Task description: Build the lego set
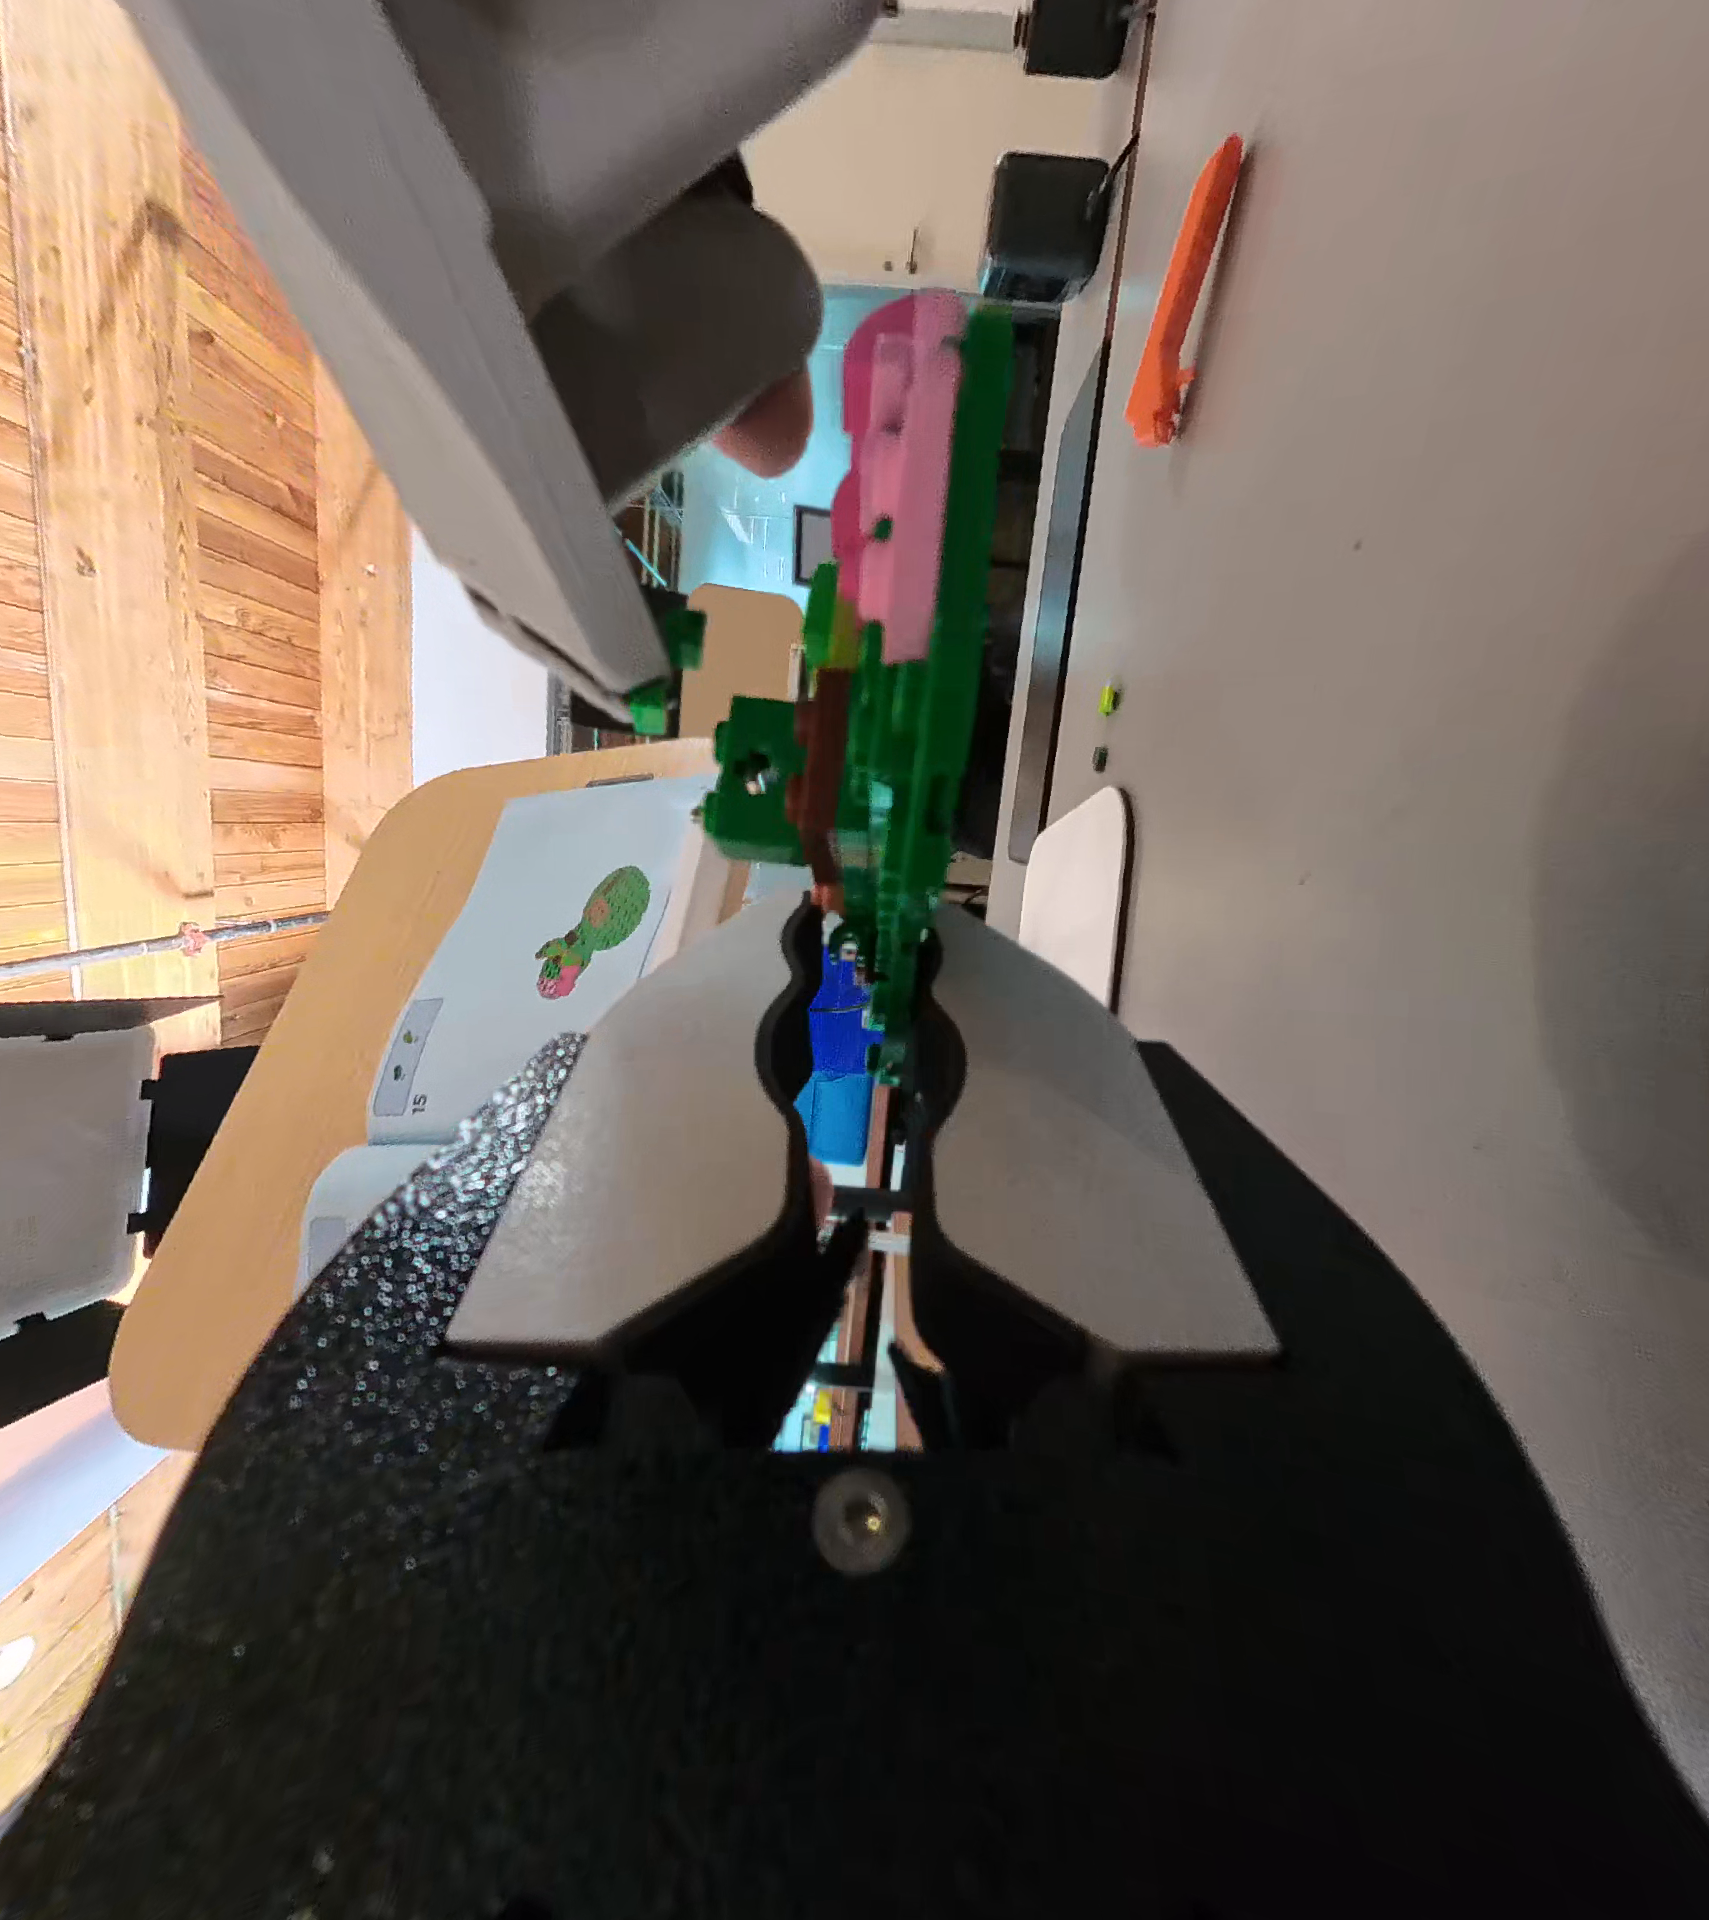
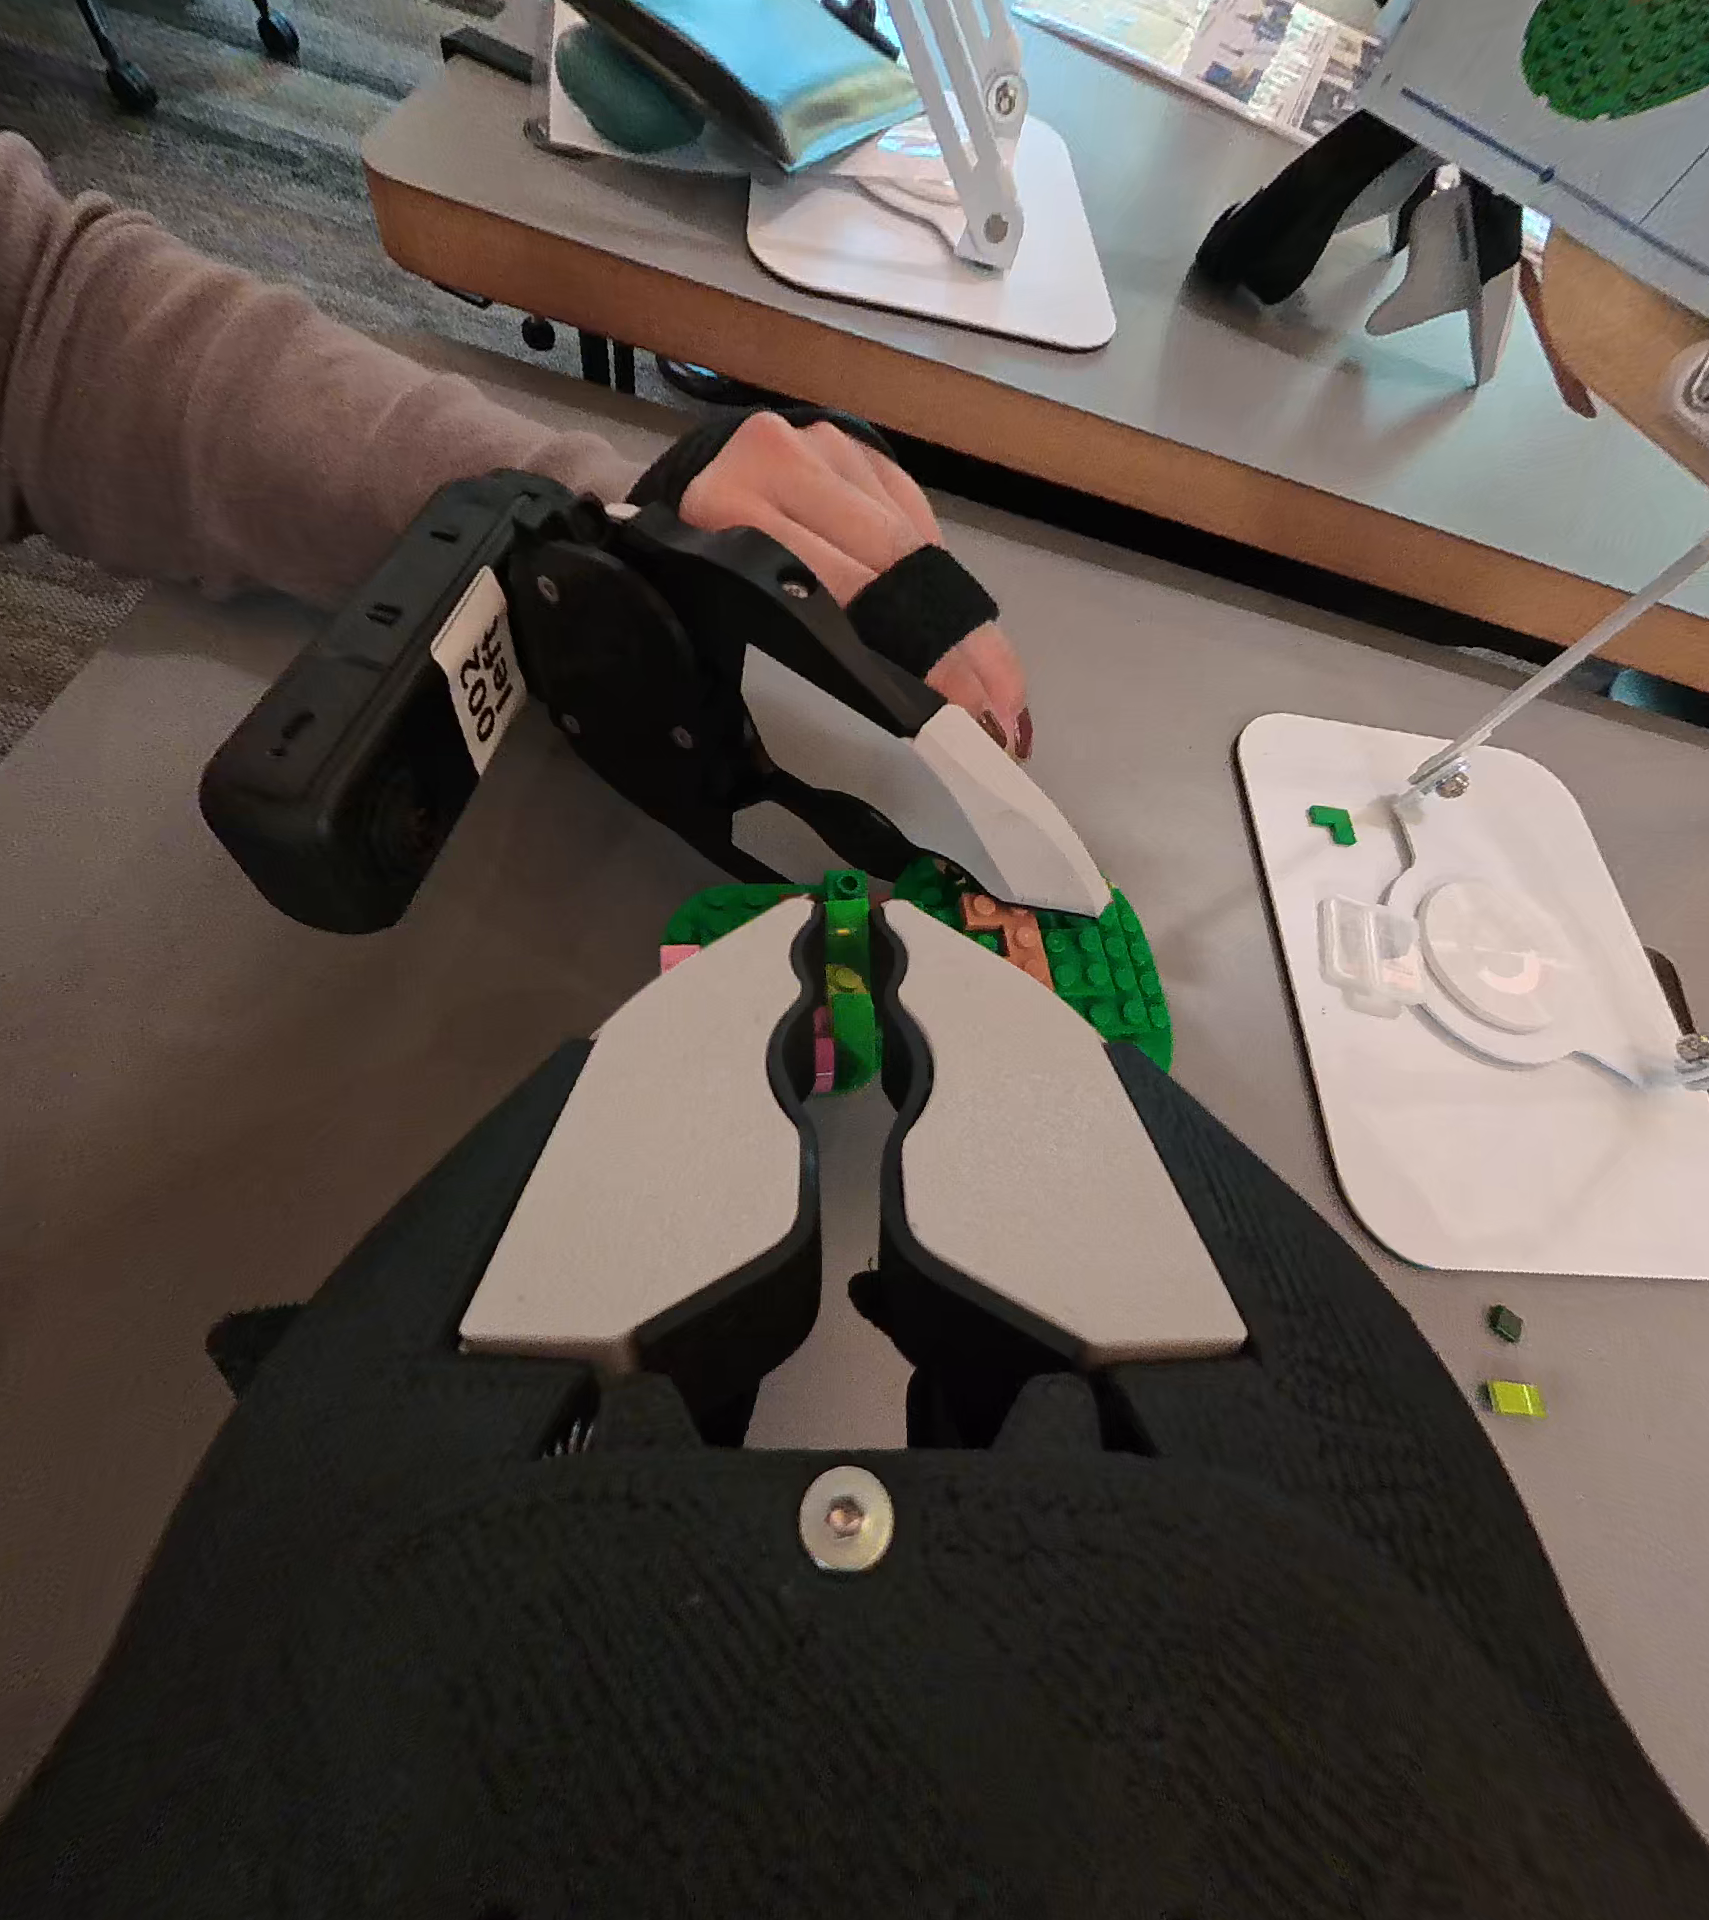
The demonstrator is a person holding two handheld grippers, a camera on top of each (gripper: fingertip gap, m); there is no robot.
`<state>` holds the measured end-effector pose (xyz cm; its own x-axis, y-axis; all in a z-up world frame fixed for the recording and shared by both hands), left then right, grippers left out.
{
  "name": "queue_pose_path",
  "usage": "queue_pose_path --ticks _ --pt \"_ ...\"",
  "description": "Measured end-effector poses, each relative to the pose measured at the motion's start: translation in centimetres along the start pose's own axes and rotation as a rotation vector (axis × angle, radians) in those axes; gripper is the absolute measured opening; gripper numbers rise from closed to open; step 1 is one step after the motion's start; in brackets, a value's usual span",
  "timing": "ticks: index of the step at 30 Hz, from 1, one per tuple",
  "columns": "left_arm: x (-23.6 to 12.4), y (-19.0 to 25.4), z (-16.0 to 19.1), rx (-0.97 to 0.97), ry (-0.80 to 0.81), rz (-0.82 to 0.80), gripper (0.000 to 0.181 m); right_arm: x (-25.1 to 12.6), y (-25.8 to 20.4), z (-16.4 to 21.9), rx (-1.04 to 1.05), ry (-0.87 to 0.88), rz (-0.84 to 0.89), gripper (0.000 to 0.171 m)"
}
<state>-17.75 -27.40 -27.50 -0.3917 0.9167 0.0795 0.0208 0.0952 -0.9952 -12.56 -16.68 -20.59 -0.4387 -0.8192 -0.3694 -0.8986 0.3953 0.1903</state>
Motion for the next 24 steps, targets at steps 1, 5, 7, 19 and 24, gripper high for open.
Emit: queue_pose_path --ticks 1,5,7,19,24 --pt "0.00 0.03 -0.09 0.000 0.006 0.001 0.014 0.03 -0.07 0.05 0.001 -0.004 -0.008 0.006" --pt "0.01 0.15 -0.39 0.002 0.023 0.005 0.014 0.24 -0.19 0.26 0.006 -0.027 -0.023 0.006" --pt "0.00 0.16 -0.45 0.002 0.026 0.005 0.014 0.30 -0.22 0.34 0.013 -0.030 -0.030 0.006" --pt "0.02 0.15 -0.54 -0.001 0.026 0.007 0.014 0.44 -0.26 0.27 0.029 -0.042 -0.021 0.006" --pt "0.07 0.11 -0.51 -0.006 0.015 0.002 0.014 0.41 -0.20 0.19 0.030 -0.041 -0.008 0.006"
Point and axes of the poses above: each gripper's, where its closed fingertips meet, x out along the fingers, z out of its underside, y = z × x across the jaws, the point moved 8 cm from there along -x, back along the fingers, and after that the axes turned 9 degrees about y, right-handed, at the moved point
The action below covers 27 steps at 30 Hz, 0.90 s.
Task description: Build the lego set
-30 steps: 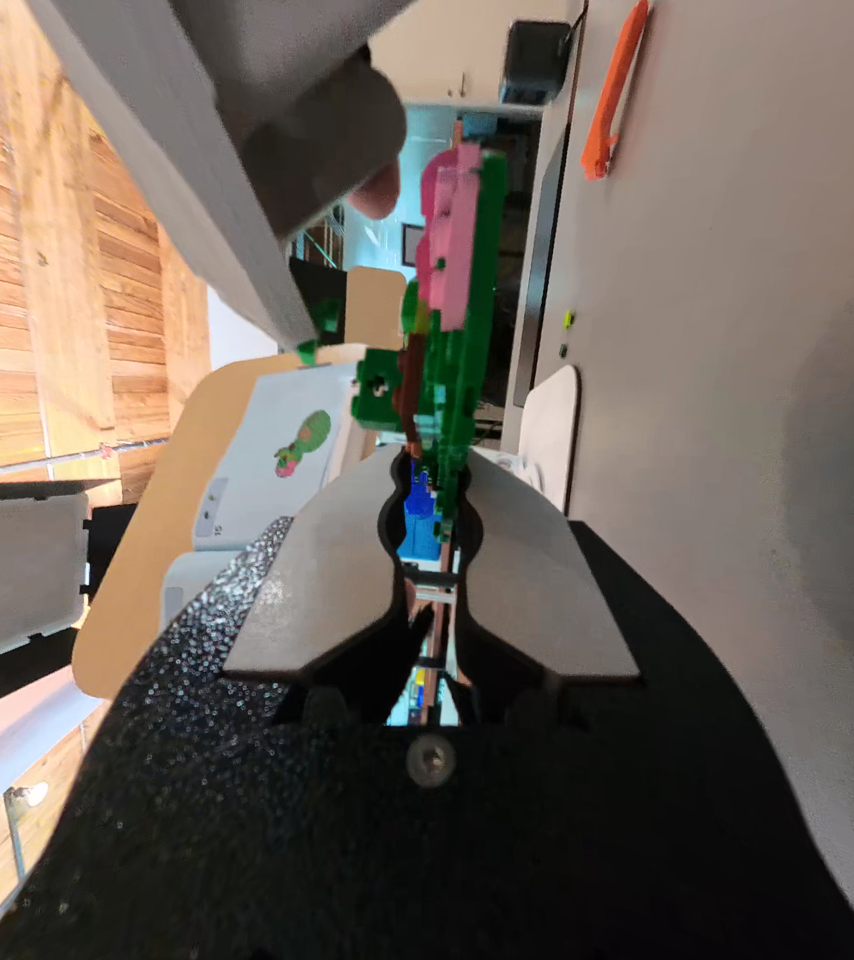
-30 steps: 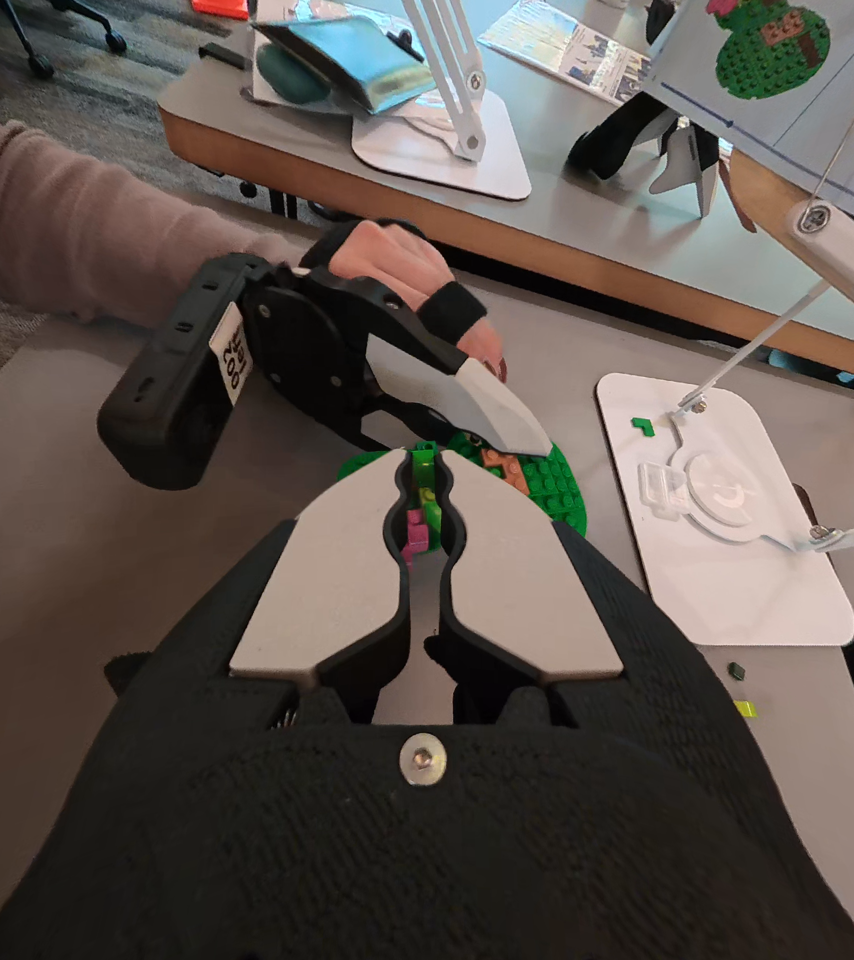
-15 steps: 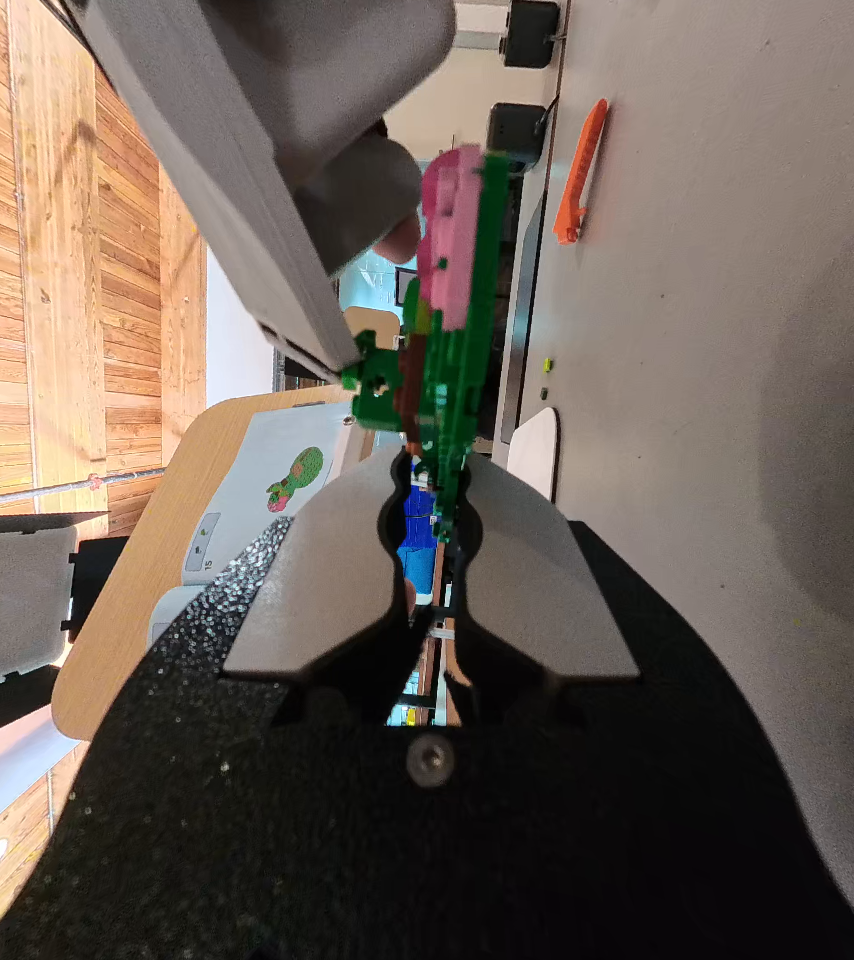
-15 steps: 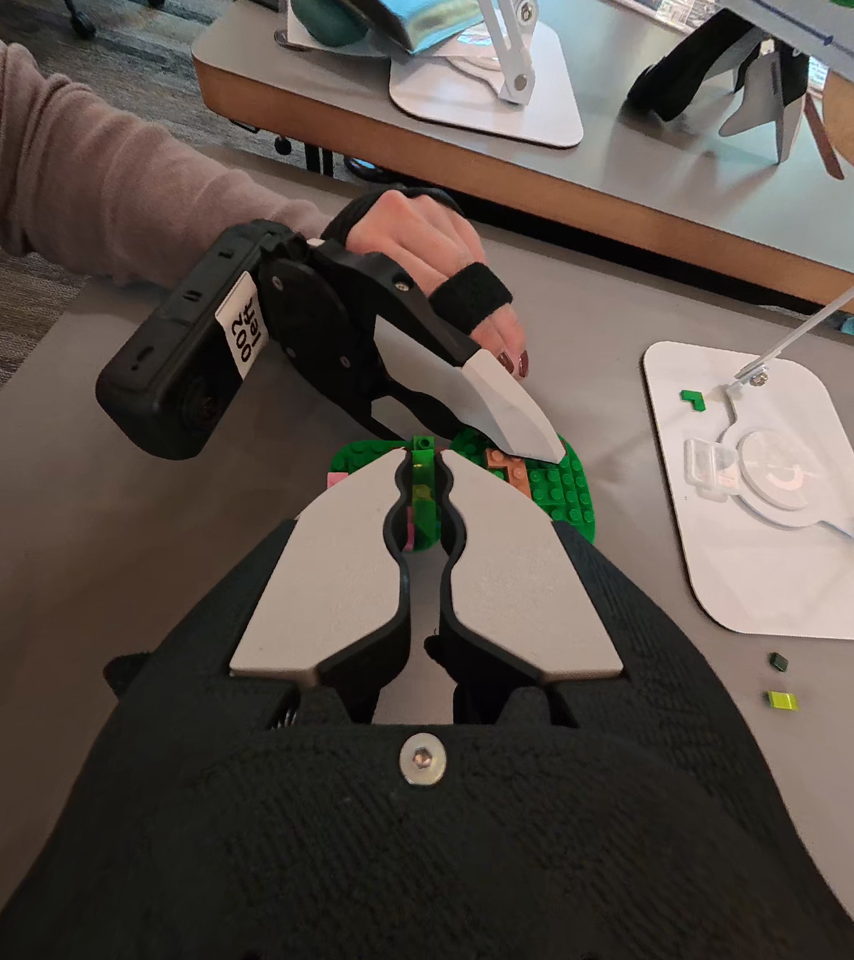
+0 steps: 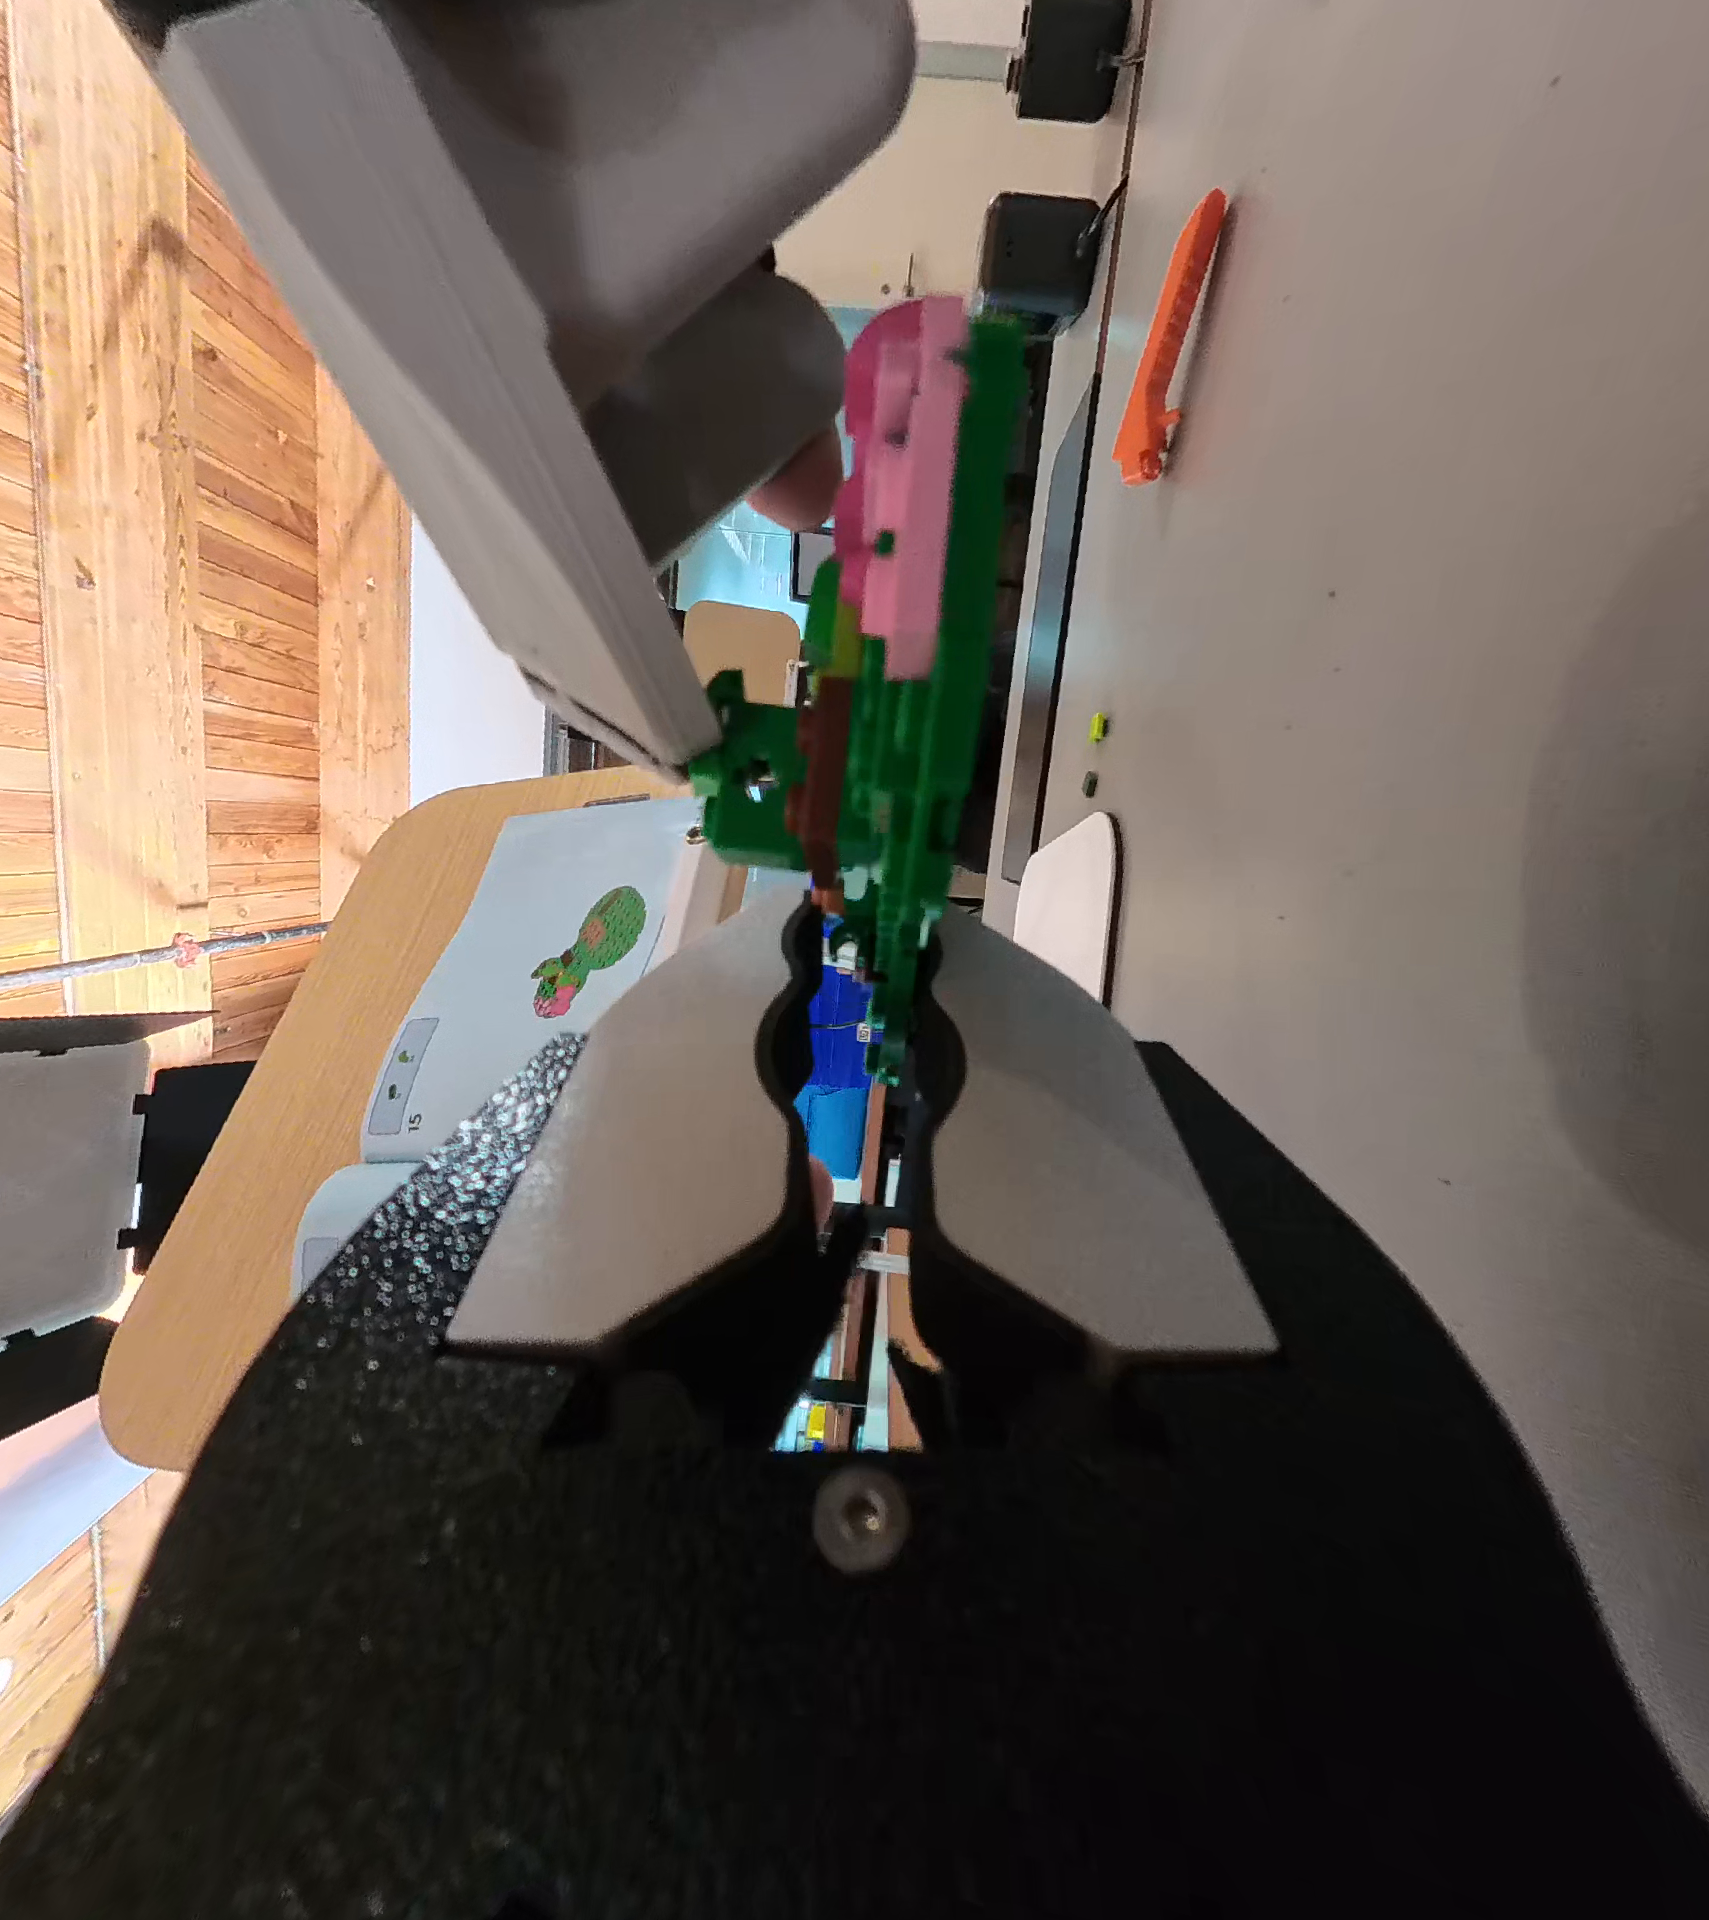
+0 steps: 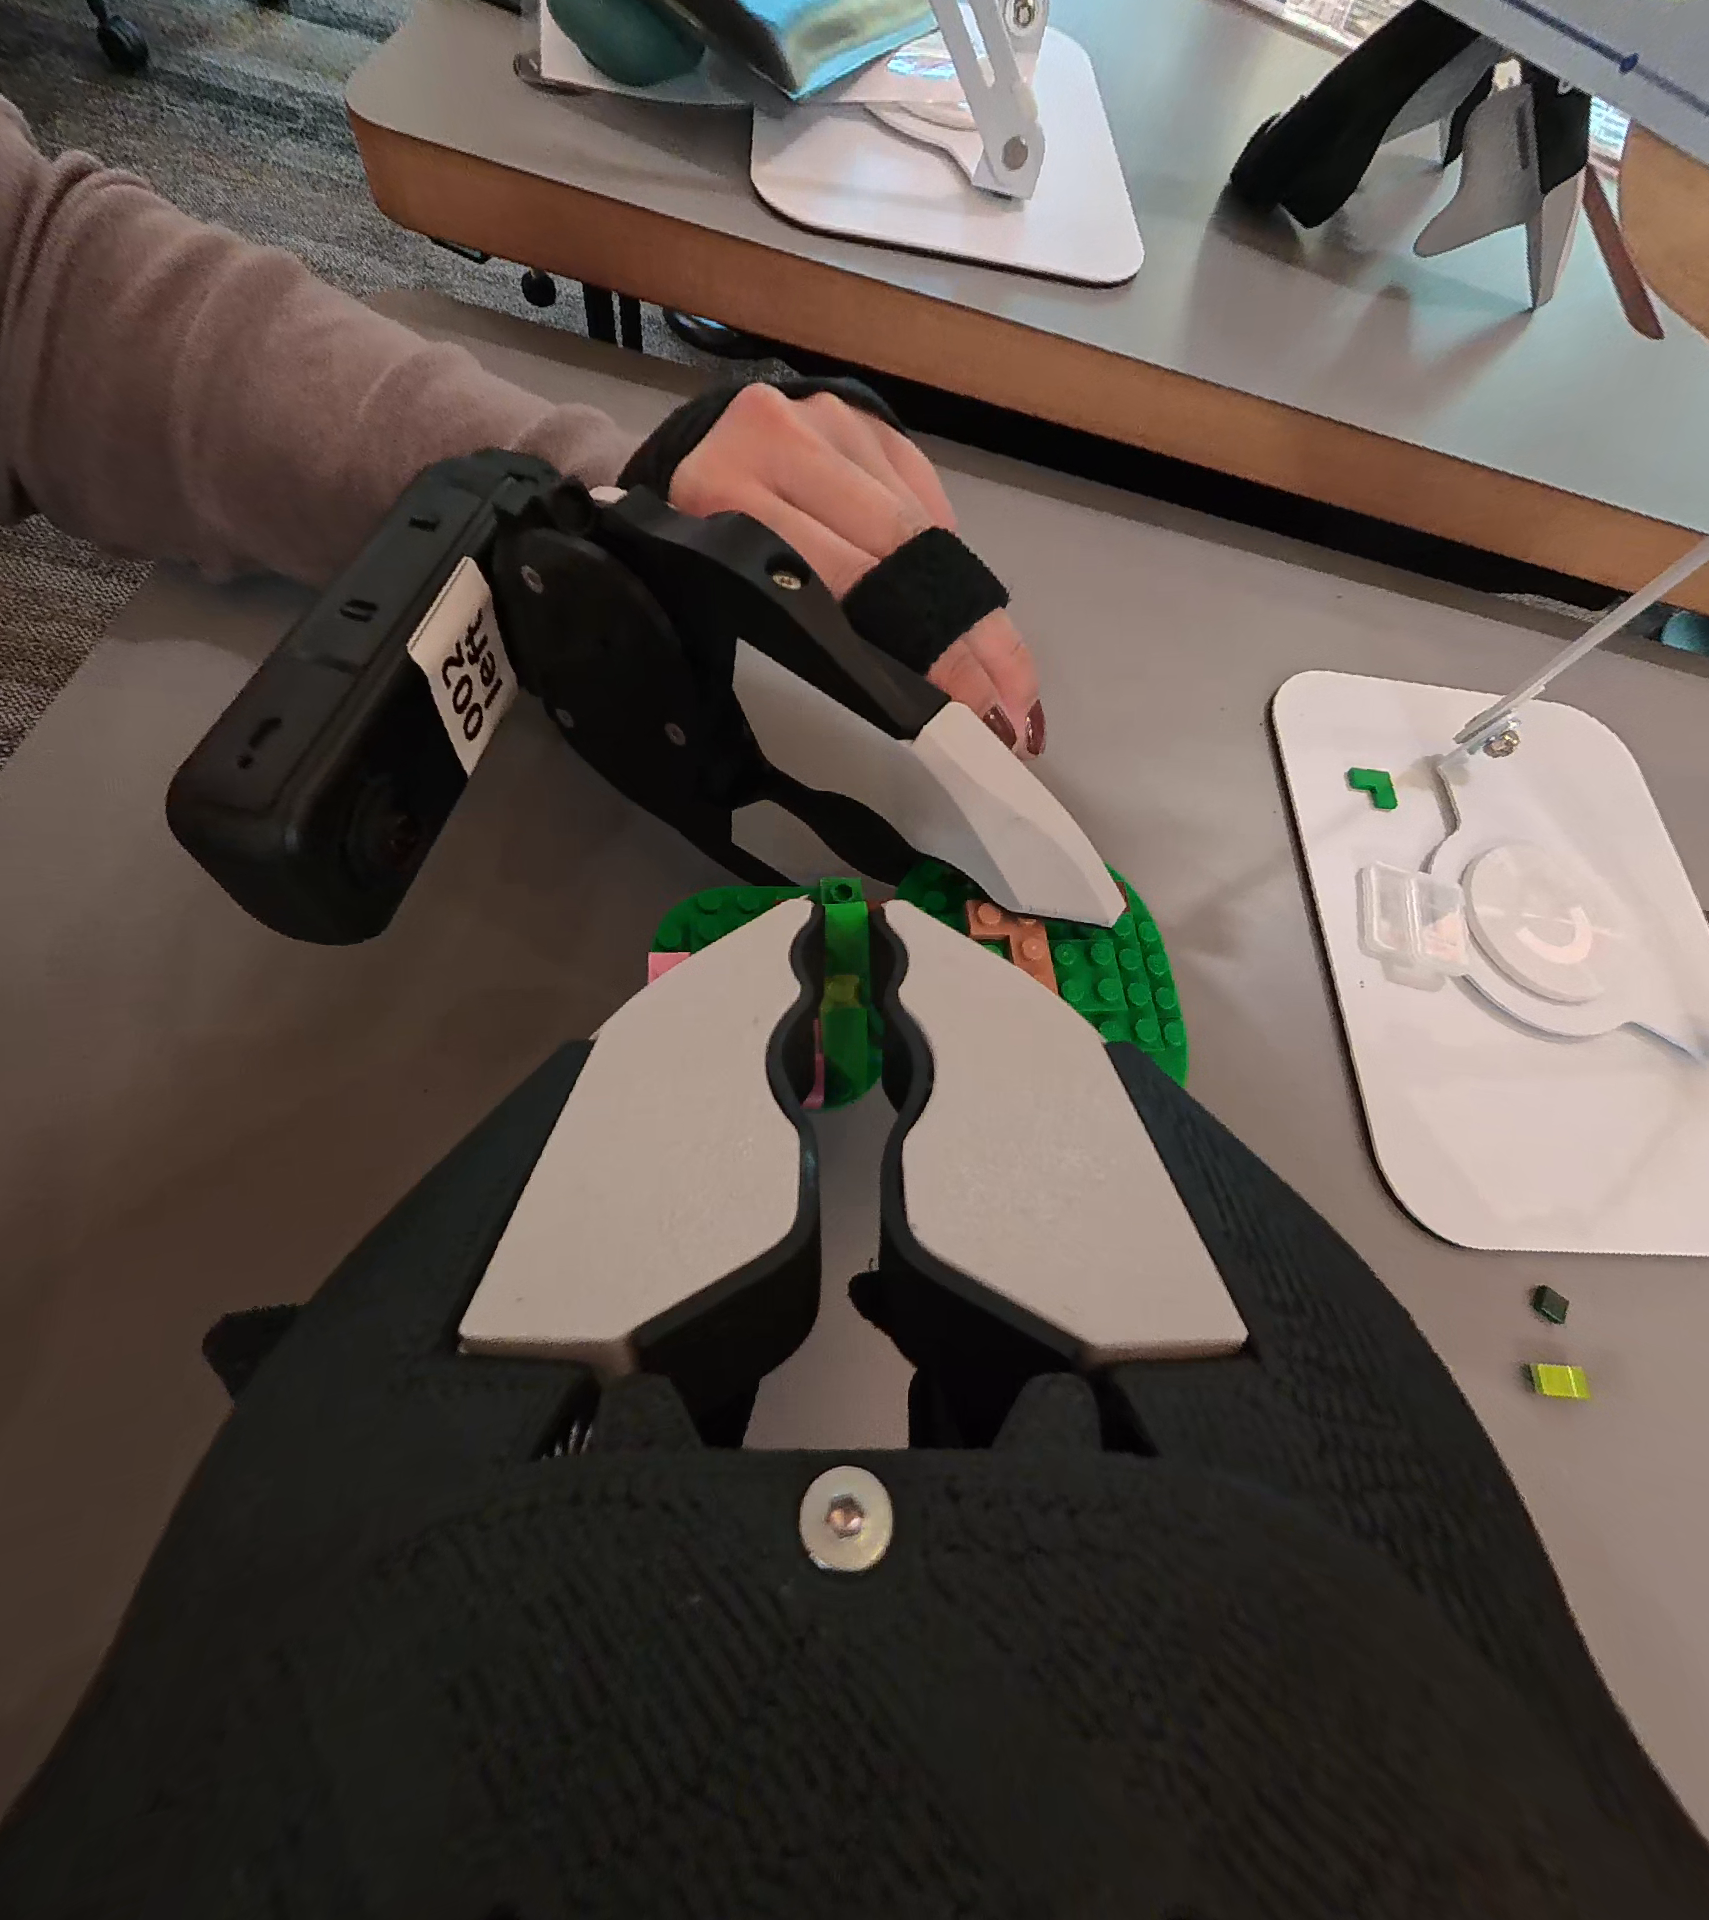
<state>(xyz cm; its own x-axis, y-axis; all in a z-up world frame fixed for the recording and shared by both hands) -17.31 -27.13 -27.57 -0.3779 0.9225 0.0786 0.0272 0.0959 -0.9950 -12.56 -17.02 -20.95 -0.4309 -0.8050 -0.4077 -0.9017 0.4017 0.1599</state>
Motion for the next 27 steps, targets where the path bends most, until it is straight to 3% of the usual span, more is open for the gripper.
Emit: queue_pose_path --ticks 27 --pt "-0.1 0.3 -0.2 0.046 0.025 0.014 0.014 -1.0 0.8 1.0 0.073 -0.029 0.000 0.011"
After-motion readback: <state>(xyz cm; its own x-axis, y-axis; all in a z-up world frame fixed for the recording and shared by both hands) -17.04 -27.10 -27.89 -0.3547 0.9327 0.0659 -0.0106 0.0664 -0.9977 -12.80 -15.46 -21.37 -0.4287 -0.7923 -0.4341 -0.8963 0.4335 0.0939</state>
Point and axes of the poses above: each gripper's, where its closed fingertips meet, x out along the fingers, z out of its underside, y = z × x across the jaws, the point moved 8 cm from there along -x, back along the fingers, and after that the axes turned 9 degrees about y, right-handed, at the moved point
